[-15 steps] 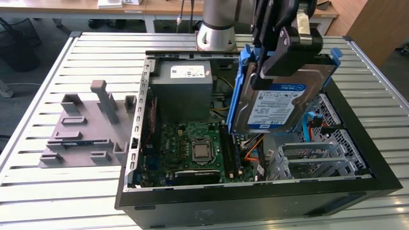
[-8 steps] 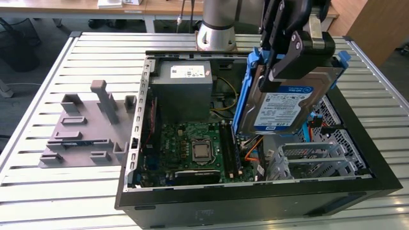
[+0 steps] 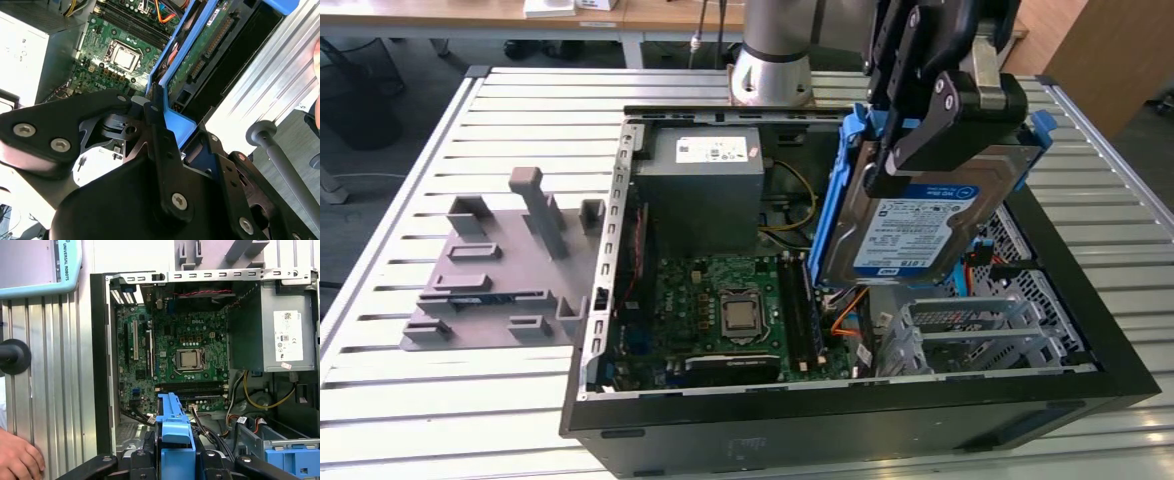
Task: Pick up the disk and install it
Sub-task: 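Insert the disk into the insertion slot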
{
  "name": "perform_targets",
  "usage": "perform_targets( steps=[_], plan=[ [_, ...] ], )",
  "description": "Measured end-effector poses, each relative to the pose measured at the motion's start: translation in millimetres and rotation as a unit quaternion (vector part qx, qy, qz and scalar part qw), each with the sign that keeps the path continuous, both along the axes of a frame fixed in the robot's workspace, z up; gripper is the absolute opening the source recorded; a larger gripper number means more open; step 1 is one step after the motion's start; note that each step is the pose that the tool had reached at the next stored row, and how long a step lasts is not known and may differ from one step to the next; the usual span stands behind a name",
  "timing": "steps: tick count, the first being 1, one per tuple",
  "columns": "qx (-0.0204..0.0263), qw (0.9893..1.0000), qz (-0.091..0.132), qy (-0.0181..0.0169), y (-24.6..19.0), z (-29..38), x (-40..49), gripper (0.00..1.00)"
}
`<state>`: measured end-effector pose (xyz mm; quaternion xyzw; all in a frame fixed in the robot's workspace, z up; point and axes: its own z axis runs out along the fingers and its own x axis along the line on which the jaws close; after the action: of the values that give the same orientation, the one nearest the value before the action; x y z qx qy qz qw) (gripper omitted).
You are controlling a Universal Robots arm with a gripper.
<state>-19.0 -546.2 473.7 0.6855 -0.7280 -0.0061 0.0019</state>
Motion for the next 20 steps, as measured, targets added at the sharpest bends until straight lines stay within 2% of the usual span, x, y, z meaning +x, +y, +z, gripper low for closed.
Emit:
perform_targets(
  steps=[3, 10, 20],
  plan=[
    [-0.0001, 1.0, 0.0, 0.0, -0.4, 0.0, 0.0, 0.36],
    [0.0001, 1.0, 0.0, 0.0, -4.6, -0.3, 0.7, 0.36],
    [-0.0003, 1.0, 0.0, 0.0, -4.8, -0.7, 3.8, 0.36]
  ],
)
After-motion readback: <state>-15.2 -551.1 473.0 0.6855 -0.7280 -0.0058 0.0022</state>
